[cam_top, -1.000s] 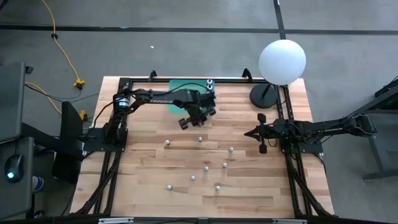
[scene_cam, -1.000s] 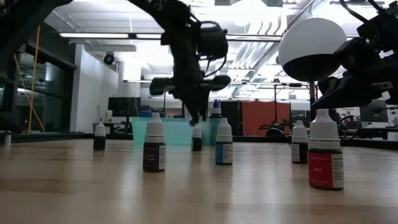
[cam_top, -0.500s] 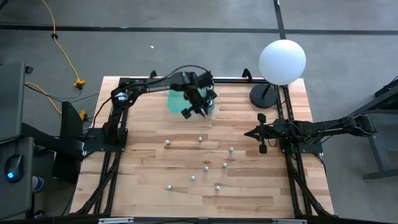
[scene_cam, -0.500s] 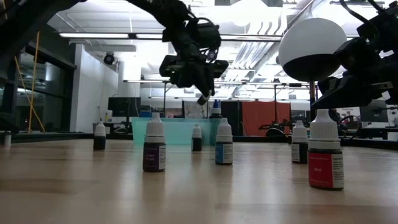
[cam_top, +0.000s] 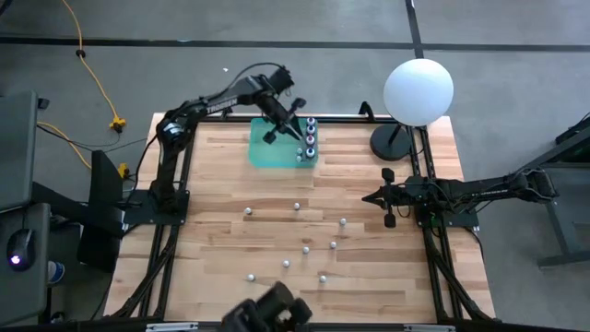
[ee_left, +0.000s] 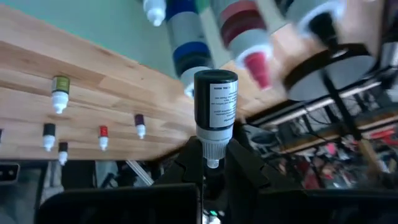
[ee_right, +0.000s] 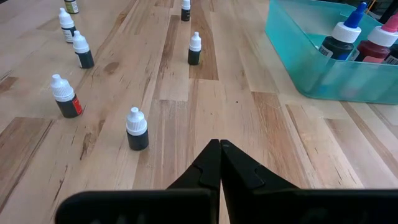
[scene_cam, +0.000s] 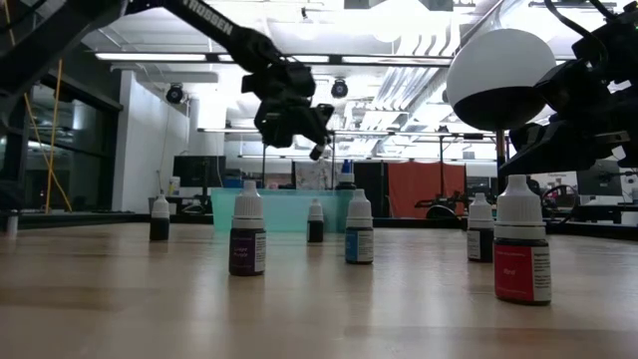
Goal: Pick & Place food coloring
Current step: Put the small black food coloring bottle into the blue transparent bin
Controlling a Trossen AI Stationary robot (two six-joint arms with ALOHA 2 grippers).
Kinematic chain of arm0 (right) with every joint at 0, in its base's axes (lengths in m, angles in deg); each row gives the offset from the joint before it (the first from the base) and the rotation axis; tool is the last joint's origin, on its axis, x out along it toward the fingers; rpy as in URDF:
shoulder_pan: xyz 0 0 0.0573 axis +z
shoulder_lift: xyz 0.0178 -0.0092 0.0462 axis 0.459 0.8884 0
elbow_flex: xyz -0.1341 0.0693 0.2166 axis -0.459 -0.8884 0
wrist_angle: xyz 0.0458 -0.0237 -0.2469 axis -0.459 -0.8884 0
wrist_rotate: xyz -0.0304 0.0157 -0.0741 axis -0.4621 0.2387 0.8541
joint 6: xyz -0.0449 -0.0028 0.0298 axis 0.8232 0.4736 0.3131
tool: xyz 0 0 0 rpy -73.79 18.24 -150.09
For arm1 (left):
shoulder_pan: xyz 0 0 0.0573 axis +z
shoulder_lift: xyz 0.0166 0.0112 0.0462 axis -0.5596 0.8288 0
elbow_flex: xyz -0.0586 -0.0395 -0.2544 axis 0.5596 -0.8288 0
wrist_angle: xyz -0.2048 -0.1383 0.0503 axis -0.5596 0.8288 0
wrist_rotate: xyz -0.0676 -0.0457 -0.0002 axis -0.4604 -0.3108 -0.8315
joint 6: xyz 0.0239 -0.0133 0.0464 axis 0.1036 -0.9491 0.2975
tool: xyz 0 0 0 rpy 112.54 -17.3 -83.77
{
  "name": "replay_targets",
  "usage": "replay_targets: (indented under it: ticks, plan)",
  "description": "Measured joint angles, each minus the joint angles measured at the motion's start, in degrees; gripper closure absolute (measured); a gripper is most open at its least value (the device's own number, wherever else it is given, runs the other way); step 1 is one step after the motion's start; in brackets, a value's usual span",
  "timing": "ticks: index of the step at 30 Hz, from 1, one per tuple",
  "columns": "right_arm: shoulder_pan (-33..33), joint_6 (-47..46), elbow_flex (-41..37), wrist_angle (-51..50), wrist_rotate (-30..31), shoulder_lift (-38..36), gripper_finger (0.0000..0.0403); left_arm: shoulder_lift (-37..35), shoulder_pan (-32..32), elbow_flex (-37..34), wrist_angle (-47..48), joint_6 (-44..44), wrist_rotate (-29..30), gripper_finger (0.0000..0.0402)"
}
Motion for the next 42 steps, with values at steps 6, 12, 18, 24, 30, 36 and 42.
replay_targets:
  ticks: [6,12,18,24,30,36,42]
  plan:
    - [0.0,0.0,0.0,0.0,0.0,0.0,0.0402,-0.1,5.2,-0.6,-0.8,1.7,-6.2,0.0380]
    - [0.0,0.0,0.0,0.0,0.0,0.0,0.0402,-0.2,7.9,-5.9,-6.0,1.2,-13.7,0.0380]
    - [0.0,0.0,0.0,0.0,0.0,0.0,0.0402,-0.1,8.7,-13.1,-14.9,-4.2,-20.0,0.0380]
    - [0.0,0.0,0.0,0.0,0.0,0.0,0.0402,-0.1,8.7,-20.3,-27.7,-12.2,-22.4,0.0380]
    - [0.0,0.0,0.0,0.0,0.0,0.0,0.0402,-0.1,9.0,-24.7,-36.0,-18.2,-22.5,0.0380]
    - [0.0,0.0,0.0,0.0,0.0,0.0,0.0402,-0.1,9.4,-26.9,-36.0,-18.4,-22.1,0.0380]
    - [0.0,0.0,0.0,0.0,0.0,0.0,0.0402,1.9,9.4,-27.5,-37.5,-18.0,-23.6,0.0380]
